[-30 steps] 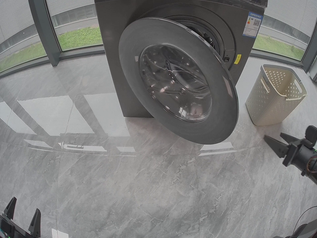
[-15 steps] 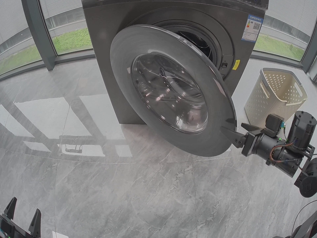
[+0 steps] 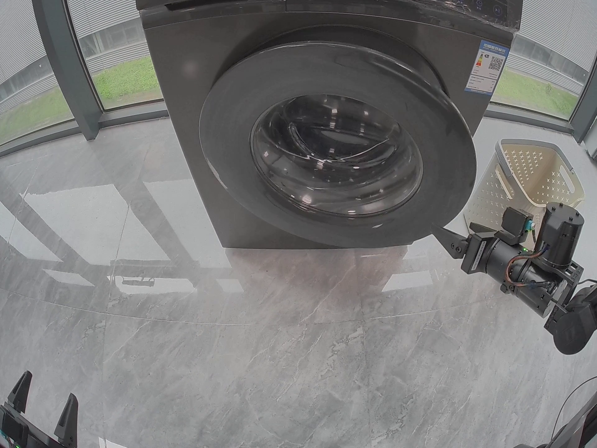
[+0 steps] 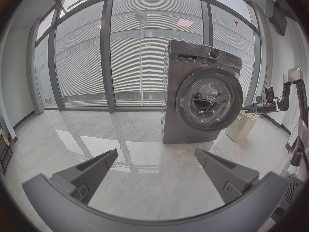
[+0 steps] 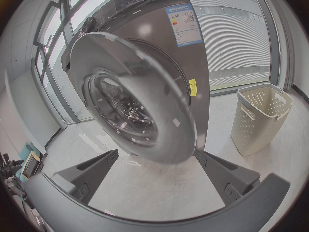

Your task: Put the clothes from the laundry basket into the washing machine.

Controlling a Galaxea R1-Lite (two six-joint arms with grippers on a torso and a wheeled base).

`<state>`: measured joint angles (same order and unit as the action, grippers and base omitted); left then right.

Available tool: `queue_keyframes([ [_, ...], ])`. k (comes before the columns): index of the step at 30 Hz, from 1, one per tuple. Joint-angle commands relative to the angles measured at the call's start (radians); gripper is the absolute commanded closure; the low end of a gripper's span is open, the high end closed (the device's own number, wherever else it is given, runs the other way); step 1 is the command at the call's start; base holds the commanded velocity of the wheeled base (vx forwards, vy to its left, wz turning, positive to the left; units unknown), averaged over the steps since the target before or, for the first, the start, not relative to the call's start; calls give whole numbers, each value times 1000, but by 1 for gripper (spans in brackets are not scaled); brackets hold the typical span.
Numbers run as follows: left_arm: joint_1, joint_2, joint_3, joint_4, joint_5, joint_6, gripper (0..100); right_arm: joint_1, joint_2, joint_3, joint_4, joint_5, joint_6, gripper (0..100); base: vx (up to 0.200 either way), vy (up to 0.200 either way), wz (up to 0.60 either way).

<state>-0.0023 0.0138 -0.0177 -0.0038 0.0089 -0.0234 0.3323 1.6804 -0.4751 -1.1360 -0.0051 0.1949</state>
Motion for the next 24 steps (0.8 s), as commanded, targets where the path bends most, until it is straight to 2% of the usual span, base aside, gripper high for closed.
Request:
queue_keyframes([
  [1,1,-9,16,1,0,-1,0,5,-15,30,1,2,0,0,0,0,0],
  [7,1,-9,18,1,0,-1,0,30,-11,32,-2,14,6,0,0,-200,0],
  [10,1,-9,16,1,0,-3,0,90,-13,30,-7,16,21,0,0,-200,0],
  [15,1,-9,18,1,0,-3,0,159,-11,13,-93,13,17,0,0,0,0],
  [21,1,-9,18,1,0,-3,0,195,2,-37,-171,5,17,0,0,0,0],
  [24,1,-9,18,1,0,-3,0,198,2,-42,-174,2,17,0,200,0,0],
])
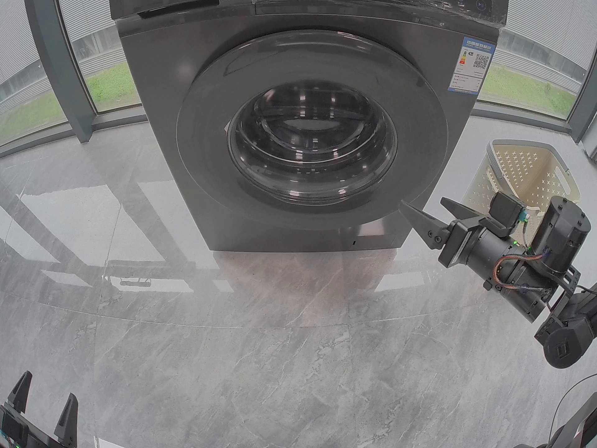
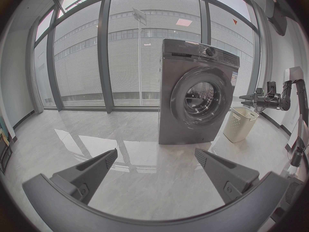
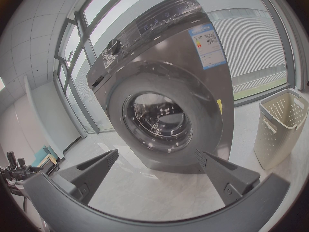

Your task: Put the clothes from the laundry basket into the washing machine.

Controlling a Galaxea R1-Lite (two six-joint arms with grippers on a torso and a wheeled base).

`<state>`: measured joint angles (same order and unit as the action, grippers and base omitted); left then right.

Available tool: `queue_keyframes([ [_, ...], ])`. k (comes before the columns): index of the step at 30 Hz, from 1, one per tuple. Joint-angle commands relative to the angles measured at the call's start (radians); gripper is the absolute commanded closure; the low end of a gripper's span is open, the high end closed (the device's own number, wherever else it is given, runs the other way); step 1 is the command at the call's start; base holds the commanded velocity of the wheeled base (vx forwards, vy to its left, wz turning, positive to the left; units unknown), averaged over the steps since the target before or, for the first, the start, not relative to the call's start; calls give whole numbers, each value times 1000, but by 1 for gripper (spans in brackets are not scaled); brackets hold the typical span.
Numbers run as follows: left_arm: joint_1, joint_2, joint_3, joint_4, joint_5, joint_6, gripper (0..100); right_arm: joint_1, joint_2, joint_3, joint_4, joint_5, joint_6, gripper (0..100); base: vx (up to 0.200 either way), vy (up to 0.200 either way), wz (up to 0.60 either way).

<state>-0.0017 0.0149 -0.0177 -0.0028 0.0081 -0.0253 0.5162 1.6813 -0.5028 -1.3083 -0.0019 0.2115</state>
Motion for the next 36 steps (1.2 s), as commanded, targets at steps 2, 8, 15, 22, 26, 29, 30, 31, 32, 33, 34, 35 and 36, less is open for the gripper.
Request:
queue_keyframes([
  [2,0,-10,18,0,1,-1,0,15,2,-13,-2,-1,0,0,200,0,0],
  [8,-1,-10,18,0,0,-1,0,16,0,-11,-2,-1,0,0,67,0,0],
  [15,0,-10,18,0,0,-2,0,27,2,-22,-2,-1,-1,0,57,0,0],
  [22,0,-10,16,0,0,-4,0,28,0,-34,-5,-3,-1,0,200,0,0],
  [26,0,-10,18,0,0,-4,0,22,-2,-49,-5,-3,-1,0,200,0,0],
  [29,0,-10,18,0,0,-4,0,16,-3,-76,-5,-3,-1,0,200,0,0],
  [30,-1,-10,18,0,0,-4,0,16,-2,-80,-5,-3,0,0,200,0,0],
  [31,0,-10,18,-2,1,-2,0,13,-2,-100,-5,-3,0,0,200,0,0],
  [32,0,-10,18,-2,0,-4,0,10,0,-114,-5,-3,0,0,0,0,0],
  [33,0,-10,18,-2,0,-4,0,10,0,-123,-5,-4,2,0,0,0,0],
  [34,0,-10,18,0,0,-4,0,10,0,-128,-5,-6,2,0,0,0,0],
  [35,0,-10,18,0,0,-4,0,2,0,-134,-5,-15,0,0,0,0,0],
  [36,0,-10,18,0,0,-4,0,-4,0,-134,-5,-26,0,0,0,0,0],
])
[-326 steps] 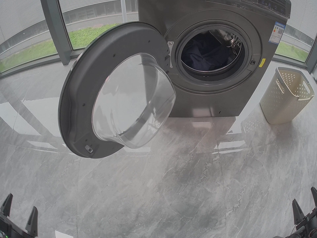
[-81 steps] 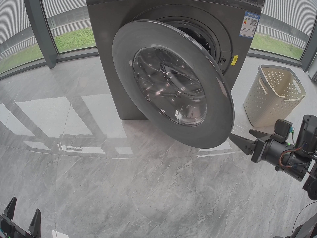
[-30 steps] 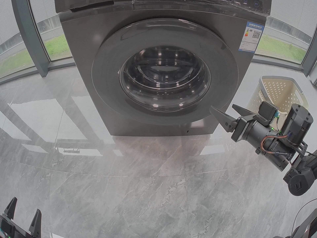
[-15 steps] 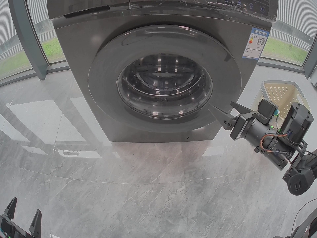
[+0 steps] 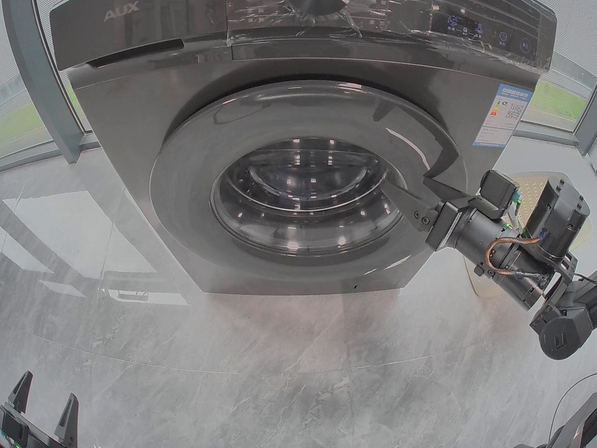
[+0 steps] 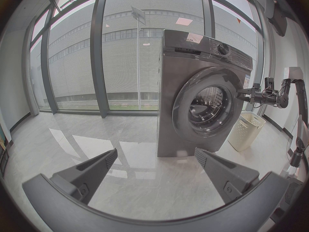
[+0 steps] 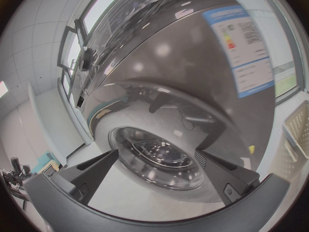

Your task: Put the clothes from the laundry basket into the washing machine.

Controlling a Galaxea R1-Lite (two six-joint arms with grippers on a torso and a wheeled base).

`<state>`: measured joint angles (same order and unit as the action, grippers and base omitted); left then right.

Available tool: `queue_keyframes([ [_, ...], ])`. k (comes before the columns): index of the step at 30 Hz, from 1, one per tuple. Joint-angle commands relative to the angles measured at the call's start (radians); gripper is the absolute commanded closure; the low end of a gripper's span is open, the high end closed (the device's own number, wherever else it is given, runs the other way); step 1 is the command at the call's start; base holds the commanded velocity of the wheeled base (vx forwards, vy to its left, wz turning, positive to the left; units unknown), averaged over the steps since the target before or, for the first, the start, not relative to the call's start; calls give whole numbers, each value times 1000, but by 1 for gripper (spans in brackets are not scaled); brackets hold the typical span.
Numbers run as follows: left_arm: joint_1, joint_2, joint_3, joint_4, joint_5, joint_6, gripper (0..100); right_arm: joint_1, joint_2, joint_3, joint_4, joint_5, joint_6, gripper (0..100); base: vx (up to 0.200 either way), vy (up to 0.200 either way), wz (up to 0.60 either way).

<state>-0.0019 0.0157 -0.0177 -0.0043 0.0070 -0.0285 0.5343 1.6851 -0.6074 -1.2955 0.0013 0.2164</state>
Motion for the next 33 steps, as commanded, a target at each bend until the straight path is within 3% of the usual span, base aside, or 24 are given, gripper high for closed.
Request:
queue_keyframes([
  [1,-1,-11,18,1,1,-1,0,-23,-4,-28,-18,-37,-5,0,0,0,0],
  [4,0,-11,18,0,1,-1,0,-19,-8,-9,-18,-40,0,0,0,0,0],
  [6,0,-11,16,0,1,-2,0,-5,-64,115,-13,-18,-15,0,0,0,0],
  [9,-1,-11,18,1,2,-2,0,50,-142,295,-7,65,-25,0,0,0,0],
  [10,-1,-11,16,1,2,-2,0,56,-148,313,-7,71,-25,0,0,0,0],
  [11,-1,-11,18,1,2,-4,0,79,-174,408,-14,94,-25,0,0,0,0],
  [15,-1,-11,18,1,2,-4,0,78,-280,581,-16,103,-72,0,0,0,0],
  [19,-1,-11,18,1,2,-2,0,59,-444,607,36,91,-83,0,0,0,0],
  [22,0,-11,16,1,4,-4,0,-28,-559,607,111,60,-81,0,0,0,0],
  [26,0,-11,16,1,4,-5,0,-277,-861,607,380,42,-100,0,0,0,0],
  [33,-1,-11,16,1,4,-5,0,-395,-1418,597,884,43,-141,0,0,0,0],
])
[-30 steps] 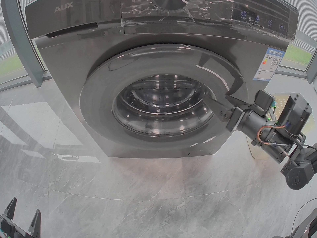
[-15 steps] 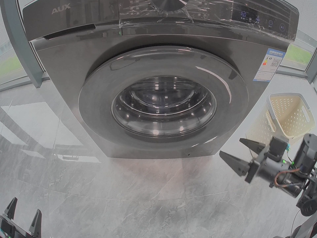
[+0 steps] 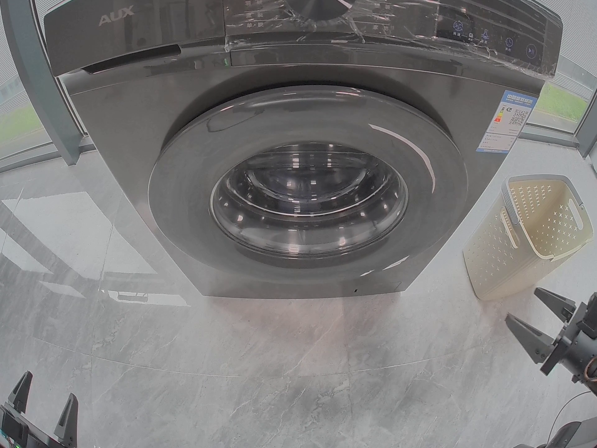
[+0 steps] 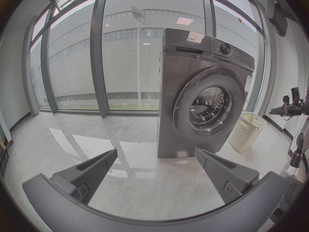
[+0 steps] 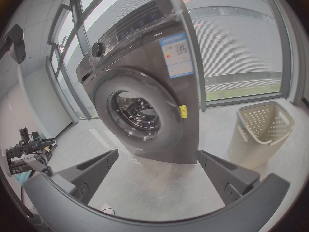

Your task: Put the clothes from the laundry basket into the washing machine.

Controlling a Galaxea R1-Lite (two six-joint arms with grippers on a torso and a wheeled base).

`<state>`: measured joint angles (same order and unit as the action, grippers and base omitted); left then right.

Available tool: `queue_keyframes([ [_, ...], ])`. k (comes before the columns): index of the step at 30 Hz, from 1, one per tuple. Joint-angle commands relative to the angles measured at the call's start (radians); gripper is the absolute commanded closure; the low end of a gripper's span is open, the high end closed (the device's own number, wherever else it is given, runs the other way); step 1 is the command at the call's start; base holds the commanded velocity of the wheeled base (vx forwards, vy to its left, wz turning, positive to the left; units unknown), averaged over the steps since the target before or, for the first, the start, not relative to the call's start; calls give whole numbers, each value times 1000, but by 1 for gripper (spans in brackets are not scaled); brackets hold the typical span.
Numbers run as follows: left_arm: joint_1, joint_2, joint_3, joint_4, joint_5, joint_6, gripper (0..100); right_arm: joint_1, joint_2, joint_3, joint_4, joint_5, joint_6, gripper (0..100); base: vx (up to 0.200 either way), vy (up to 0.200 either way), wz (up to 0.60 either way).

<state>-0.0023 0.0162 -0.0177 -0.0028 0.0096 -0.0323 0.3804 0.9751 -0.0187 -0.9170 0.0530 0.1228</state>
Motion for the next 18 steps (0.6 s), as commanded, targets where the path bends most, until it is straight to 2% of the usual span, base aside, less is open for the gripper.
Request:
queue_keyframes([
  [1,-1,-12,16,0,1,-1,0,-258,-768,0,567,-8,-49,0,0,0,0],
  [2,-1,-12,18,0,1,-1,0,-265,-791,-4,590,-8,-49,0,0,0,0],
  [4,-1,-12,16,0,1,0,0,-296,-886,-27,716,-8,-51,0,0,0,0],
  [8,-1,-12,16,0,1,-3,0,-364,-931,-1,754,-5,-68,0,0,0,0],
  [11,-1,-12,16,0,1,-3,0,-376,-974,19,788,2,-83,0,0,0,0],
  [12,-1,-12,16,0,1,-3,0,-379,-975,19,856,4,-81,0,0,0,0],
  [16,-1,-12,16,0,1,-4,0,-379,-975,19,869,-44,-77,0,0,0,0],
  [17,-1,-12,16,0,1,-4,0,-379,-975,19,915,-88,-91,0,0,0,0],
  [18,-1,-12,16,0,1,-4,0,-379,-975,19,919,-91,-92,0,0,0,0],
])
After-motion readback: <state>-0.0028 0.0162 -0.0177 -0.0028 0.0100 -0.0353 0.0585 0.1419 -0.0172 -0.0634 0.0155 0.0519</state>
